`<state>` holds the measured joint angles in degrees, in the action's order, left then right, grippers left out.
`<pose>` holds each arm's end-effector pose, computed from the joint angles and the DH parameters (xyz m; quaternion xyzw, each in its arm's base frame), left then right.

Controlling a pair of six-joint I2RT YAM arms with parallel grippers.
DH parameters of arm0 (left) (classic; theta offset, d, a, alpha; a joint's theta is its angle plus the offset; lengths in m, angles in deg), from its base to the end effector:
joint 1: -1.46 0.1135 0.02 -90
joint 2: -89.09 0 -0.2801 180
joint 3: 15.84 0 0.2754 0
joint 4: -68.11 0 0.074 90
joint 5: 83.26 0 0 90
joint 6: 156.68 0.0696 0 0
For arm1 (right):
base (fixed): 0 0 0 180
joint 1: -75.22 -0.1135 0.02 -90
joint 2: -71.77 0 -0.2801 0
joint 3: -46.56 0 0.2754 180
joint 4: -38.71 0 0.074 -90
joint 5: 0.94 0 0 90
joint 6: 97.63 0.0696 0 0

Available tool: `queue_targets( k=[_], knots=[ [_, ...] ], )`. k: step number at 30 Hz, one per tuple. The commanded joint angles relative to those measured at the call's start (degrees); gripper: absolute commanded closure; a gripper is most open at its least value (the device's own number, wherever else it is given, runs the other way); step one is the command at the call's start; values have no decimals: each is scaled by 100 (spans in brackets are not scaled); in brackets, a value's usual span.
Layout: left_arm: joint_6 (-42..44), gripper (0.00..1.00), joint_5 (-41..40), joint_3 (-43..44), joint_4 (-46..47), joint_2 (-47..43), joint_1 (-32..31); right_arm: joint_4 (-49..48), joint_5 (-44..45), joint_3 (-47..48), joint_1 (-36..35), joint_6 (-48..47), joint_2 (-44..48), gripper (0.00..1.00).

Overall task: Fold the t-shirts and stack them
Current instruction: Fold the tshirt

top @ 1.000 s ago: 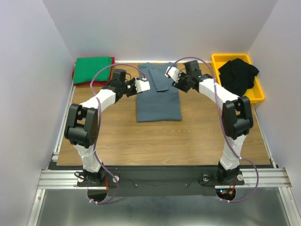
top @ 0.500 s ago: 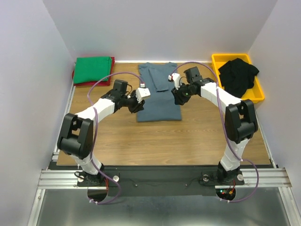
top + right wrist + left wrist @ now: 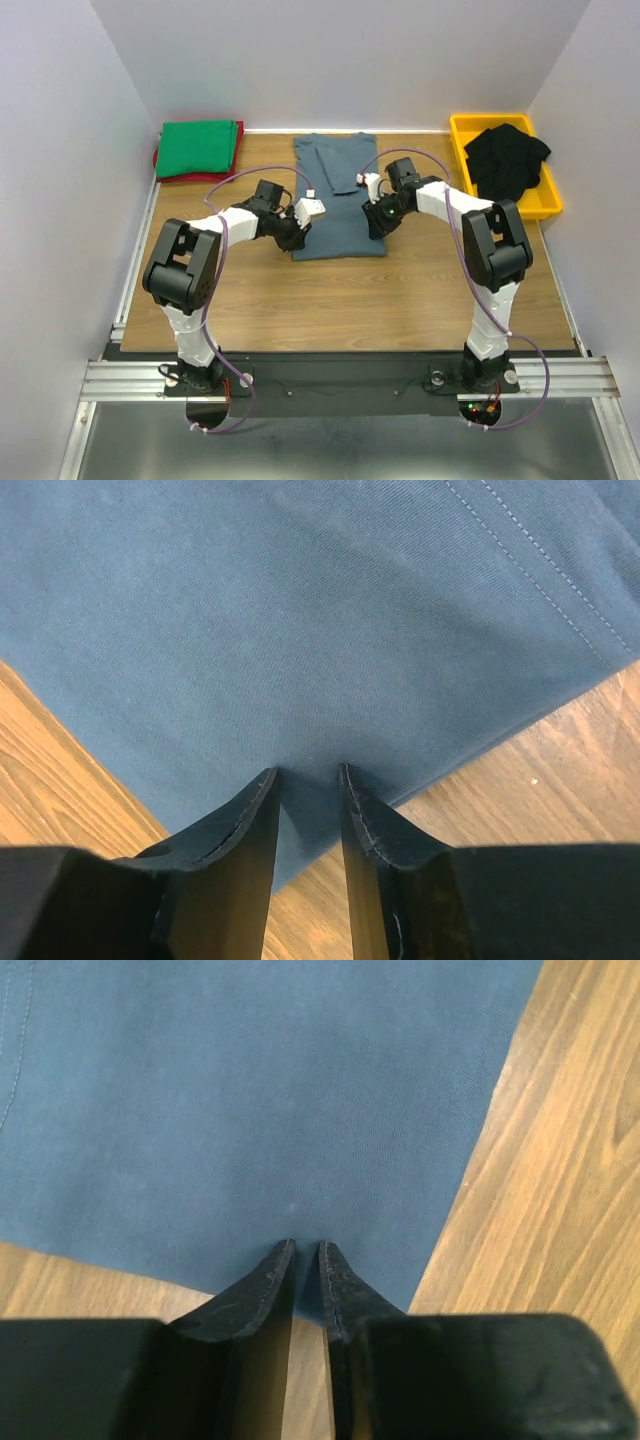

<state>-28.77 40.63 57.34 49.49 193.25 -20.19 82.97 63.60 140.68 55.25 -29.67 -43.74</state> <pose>0.3668 -0.1873 0.1430 0.5332 0.7292 -0.2241 0.3657 0.4160 0.1830 0.1412 -0.3852 0.8735 0.2116 0.2096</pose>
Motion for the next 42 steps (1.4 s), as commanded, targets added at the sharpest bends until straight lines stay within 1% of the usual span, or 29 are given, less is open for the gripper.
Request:
queue_targets(
  k=[1,5,9,11,12,13,14,15,16,18,19,21,23,24,26,32,35,38,39,41,42],
  knots=[
    [313,76,91,-100,-792,-114,-85,242,225,-593,-112,-10,132,64],
    [532,80,135,-591,-977,-500,-199,268,84,-1068,-314,95,553,64],
    [612,79,171,-935,-1188,-1028,-305,356,32,-1430,-447,156,1178,62],
    [656,74,206,-1015,-1258,-1441,-296,470,198,-1509,-456,69,1494,59],
    [761,71,223,-1085,-1311,-1616,-305,505,303,-1579,-456,-132,1878,56],
    [875,66,223,-1137,-1312,-2018,-305,540,400,-1632,-456,-264,2091,55],
    [989,64,223,-1286,-1303,-2214,-305,541,383,-1711,-456,-413,2311,54],
    [1138,62,215,-1357,-1259,-2398,-313,541,357,-1807,-473,-563,2783,53],
    [1462,59,171,-1453,-1233,-2705,-314,558,331,-1991,-499,-860,2962,52],
    [1806,56,127,-1708,-1163,-2962,-331,550,462,-2229,-718,-1204,3279,52],
    [1929,54,40,-1805,-1127,-3067,-401,532,558,-2474,-824,-1528,3454,51],
    [2124,54,-127,-2042,-908,-3296,-567,261,1005,-2721,-1184,-1715,3561,50],
    [2133,54,-443,-2218,-654,-3463,-857,-177,1330,-3089,-1395,-1900,3657,49],
    [2107,54,-662,-2384,-374,-3499,-946,-302,1437,-3196,-1587,-2005,3658,47],
    [2115,54,-848,-2561,-188,-3525,-1209,-619,1692,-3363,-1799,-2058,3570,46],
    [2133,53,-1244,-2808,358,-3253,-1509,-1286,2053,-3636,-1941,-2217,3210,45],
    [2124,53,-1420,-2808,568,-2921,-1588,-1498,2132,-3750,-1950,-2243,3043,46],
    [2150,53,-1525,-2790,569,-2647,-1597,-1577,2193,-3803,-1950,-2243,2955,48],
    [2159,54,-1560,-2782,708,-2594,-1597,-1595,2220,-3812,-1950,-2234,2946,53],
    [2229,58,-1570,-2773,710,-2506,-1605,-1595,2211,-3856,-1950,-2226,2946,61],
    [2256,61,-1578,-2781,701,-2497,-1597,-1595,2203,-3873,-1958,-2217,2946,73]
  ],
)
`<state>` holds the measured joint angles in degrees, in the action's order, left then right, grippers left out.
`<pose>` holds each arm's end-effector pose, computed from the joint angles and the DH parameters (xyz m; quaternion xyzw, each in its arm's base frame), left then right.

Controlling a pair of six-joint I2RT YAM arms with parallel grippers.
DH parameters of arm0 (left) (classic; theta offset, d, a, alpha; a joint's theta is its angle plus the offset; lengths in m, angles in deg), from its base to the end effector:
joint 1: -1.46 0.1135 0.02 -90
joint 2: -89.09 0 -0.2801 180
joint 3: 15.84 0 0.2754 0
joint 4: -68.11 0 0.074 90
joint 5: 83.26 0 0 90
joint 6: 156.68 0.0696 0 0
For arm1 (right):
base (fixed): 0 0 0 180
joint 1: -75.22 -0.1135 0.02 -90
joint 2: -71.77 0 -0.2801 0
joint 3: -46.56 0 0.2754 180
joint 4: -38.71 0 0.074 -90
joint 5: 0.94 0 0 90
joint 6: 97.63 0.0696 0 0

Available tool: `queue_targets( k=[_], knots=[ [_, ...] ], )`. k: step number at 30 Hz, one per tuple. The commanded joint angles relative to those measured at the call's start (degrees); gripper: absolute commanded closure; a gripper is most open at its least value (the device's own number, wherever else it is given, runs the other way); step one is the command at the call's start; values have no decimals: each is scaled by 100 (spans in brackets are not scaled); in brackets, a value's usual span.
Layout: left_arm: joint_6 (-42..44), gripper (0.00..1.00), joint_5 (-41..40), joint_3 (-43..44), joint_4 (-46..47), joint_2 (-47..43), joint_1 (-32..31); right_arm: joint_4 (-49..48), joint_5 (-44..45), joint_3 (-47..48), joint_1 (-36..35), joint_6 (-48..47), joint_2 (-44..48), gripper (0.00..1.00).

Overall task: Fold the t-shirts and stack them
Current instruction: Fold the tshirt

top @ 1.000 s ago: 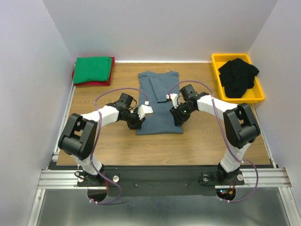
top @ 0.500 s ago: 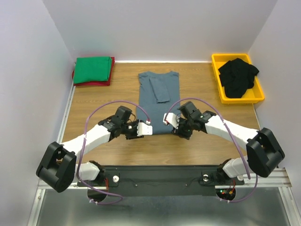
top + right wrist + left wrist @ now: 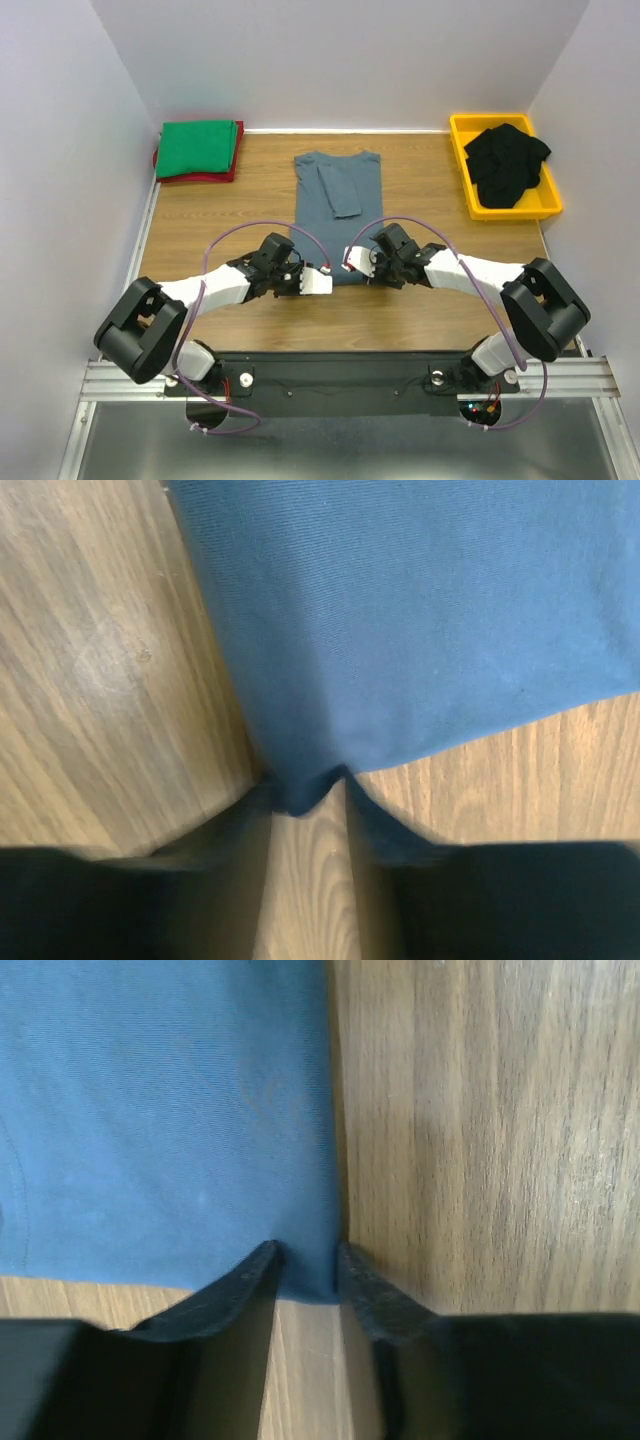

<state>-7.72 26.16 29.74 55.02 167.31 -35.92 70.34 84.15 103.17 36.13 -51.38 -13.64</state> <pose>0.2181 -0.1958 0.1392 0.7227 0.5616 -0.0839 0.3941 0.2366 0.1999 0.1354 -0.6473 0.7172 0.0310 0.2564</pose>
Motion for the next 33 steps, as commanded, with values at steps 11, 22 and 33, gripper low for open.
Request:
queue_targets(
  k=[11,22,33],
  knots=[
    [72,100,509,627,-1247,-648,-23,737,-264,167,-37,568,805,100],
    [125,100,1809,1763,-3919,-1361,-102,3121,-1108,1151,-46,419,1887,99],
    [-262,100,2295,2518,-5169,-2056,-480,4520,-1795,1854,-125,1008,2406,99]
  ],
)
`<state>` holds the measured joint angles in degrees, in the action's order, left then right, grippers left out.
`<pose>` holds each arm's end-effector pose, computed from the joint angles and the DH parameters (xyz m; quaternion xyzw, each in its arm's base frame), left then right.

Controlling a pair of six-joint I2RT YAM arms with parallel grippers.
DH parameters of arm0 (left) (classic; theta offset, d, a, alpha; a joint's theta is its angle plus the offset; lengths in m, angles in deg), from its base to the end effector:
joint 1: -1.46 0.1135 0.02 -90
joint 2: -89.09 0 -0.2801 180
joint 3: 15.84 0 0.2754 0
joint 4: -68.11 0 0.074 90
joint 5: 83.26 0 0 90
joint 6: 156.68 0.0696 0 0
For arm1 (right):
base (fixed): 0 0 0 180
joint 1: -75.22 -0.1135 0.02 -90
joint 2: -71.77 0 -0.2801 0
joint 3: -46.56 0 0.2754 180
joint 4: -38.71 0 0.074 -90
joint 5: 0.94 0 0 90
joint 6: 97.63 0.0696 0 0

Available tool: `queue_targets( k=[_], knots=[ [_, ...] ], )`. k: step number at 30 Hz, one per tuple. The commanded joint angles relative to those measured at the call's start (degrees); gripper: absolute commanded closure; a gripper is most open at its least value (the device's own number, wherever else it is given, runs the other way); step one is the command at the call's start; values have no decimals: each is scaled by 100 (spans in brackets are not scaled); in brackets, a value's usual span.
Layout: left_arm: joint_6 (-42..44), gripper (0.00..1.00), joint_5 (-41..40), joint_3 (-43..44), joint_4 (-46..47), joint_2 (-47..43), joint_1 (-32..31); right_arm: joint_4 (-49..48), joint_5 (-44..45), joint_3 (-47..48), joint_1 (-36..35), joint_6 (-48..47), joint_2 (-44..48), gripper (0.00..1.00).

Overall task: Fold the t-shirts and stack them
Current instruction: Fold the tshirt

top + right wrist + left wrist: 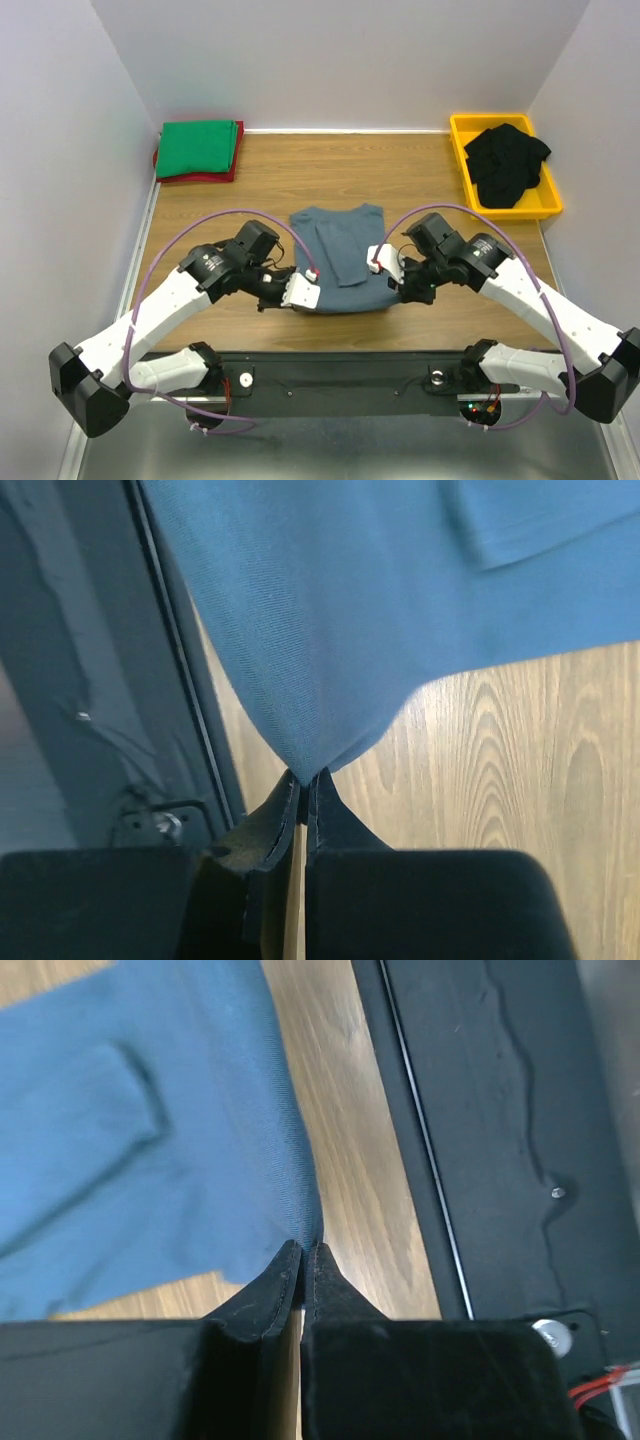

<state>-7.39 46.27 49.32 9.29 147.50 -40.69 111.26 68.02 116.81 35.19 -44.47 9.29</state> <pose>0.1373 -0.1840 0.2838 0.7585 0.4784 -0.2707 0.3501 0.1544 0.1623 0.2734 -0.6277 0.7268 0.1841 0.2096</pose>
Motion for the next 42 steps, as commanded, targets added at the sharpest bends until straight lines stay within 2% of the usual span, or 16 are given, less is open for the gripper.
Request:
queue_targets(
  k=[1,3,6,11,14,22,26,31,35,39,41,42],
  knots=[
    [-312,100,257,613,-579,-32,5,394,-60,560,-40,318,52,99],
    [-409,100,126,744,-396,170,110,253,230,728,-22,231,-176,99],
    [-243,100,222,937,-219,600,505,86,188,921,91,-86,-694,99],
    [380,100,503,1518,-131,1706,1716,-195,-49,1395,934,-945,-1573,99],
    [593,100,538,1843,-43,2785,2043,-275,-417,1747,1383,-1298,-2572,100],
    [294,100,512,2353,791,4650,2396,-757,-770,2485,1963,-1493,-4419,97],
    [171,98,512,2416,1011,5056,2422,-916,-884,2565,2026,-1326,-4975,96],
    [153,98,538,1977,1187,5040,2405,-1022,-1113,2215,2026,-949,-5038,95],
    [180,98,574,1467,1214,4724,2335,-1136,-1254,1547,1982,-764,-4652,94],
    [320,98,495,870,1100,4163,1949,-1303,-1332,826,1885,-526,-3993,92],
    [294,94,608,720,1047,3951,1886,-1294,-1342,684,1885,-412,-3764,84],
    [277,88,635,649,1021,3715,1886,-1259,-1324,693,1876,-316,-3650,78]
  ],
)
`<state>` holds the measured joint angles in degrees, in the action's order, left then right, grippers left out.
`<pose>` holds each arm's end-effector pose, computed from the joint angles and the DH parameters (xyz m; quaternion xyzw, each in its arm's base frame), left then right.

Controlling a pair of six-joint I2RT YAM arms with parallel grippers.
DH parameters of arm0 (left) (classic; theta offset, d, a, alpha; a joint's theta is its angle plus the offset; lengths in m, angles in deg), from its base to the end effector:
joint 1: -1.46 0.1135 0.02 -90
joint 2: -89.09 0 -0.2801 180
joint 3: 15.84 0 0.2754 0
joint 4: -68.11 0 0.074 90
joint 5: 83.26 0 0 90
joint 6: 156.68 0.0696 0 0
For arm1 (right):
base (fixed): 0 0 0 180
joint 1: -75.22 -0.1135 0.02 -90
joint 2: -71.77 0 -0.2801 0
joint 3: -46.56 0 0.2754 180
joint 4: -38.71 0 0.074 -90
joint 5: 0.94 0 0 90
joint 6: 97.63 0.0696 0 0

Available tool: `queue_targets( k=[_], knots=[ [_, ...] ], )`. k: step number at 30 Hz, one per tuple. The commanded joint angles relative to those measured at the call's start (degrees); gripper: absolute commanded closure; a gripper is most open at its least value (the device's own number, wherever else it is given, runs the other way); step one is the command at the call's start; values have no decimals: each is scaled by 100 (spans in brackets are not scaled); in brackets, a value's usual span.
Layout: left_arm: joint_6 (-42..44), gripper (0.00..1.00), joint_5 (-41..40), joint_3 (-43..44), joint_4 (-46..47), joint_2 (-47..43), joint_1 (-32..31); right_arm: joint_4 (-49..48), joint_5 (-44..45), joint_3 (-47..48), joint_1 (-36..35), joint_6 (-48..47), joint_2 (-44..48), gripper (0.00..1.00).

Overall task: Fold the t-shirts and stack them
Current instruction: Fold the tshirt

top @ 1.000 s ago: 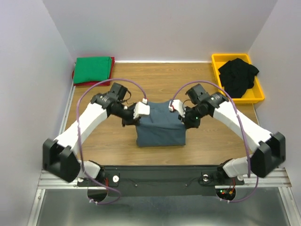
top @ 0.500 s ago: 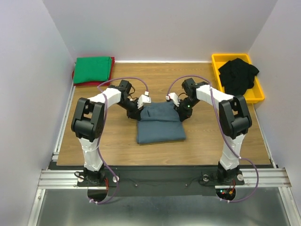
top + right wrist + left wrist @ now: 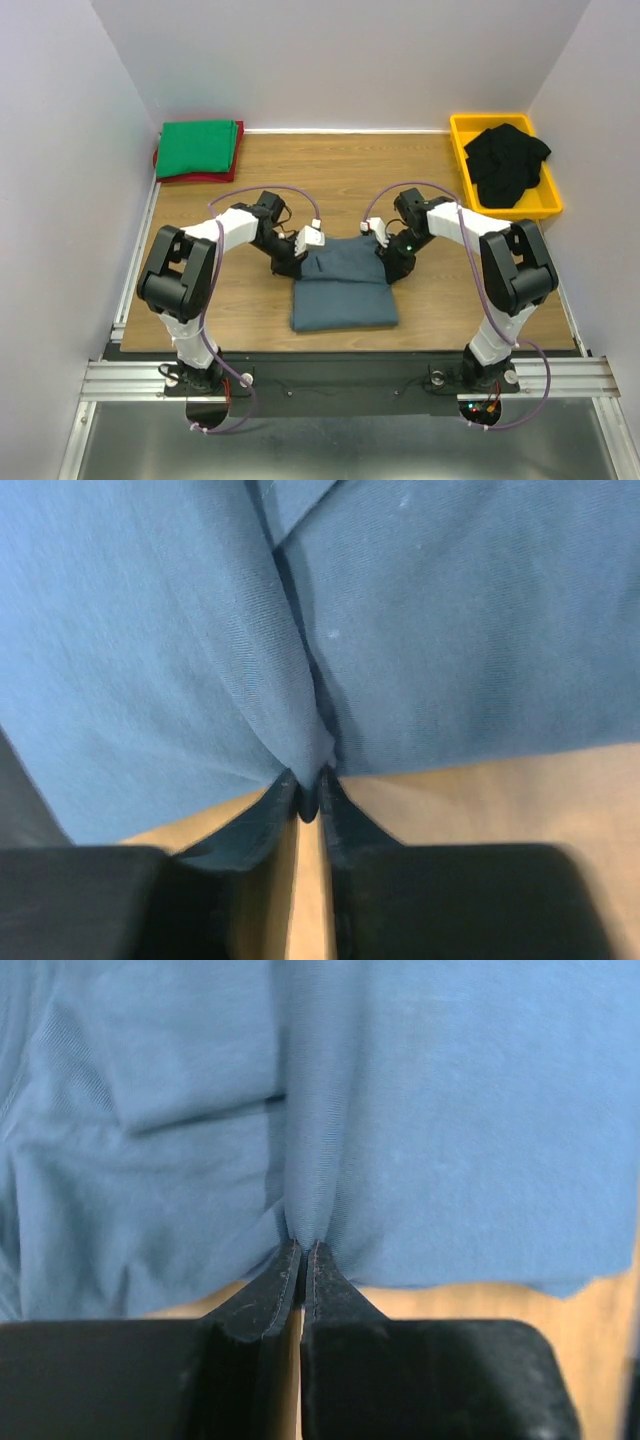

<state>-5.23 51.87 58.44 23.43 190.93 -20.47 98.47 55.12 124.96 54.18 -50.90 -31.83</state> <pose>0.3148 -0.1799 0.1430 0.6511 0.6419 -0.3086 0.2623 0.3096 0.1607 0.1373 -0.5194 0.8021 0.2780 0.0975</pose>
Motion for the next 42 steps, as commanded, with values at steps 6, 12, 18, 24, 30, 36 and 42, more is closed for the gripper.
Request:
queue_targets(
  k=[6,12,18,24,30,36,42],
  knots=[
    [-116,59,-74,-167,-245,-1824,5,151,90,597,196,802,1201,37],
    [-432,47,-65,158,423,-2187,-415,160,-455,1974,223,1259,142,41],
    [-1003,47,-355,388,1029,-1476,-1163,-41,-1326,3243,179,2039,-1267,50],
    [-1205,47,-408,379,1364,-869,-1506,-594,-1256,3455,12,2533,-1919,47],
    [-1364,49,-443,326,1645,-412,-1744,-1044,-1221,3341,-14,2806,-2366,47],
    [-1381,52,-575,282,1838,-104,-1876,-1132,-1432,3349,-58,2876,-2657,47],
    [-1373,67,-654,405,1786,99,-1920,-1202,-1730,3156,-137,2964,-2956,53]
  ],
)
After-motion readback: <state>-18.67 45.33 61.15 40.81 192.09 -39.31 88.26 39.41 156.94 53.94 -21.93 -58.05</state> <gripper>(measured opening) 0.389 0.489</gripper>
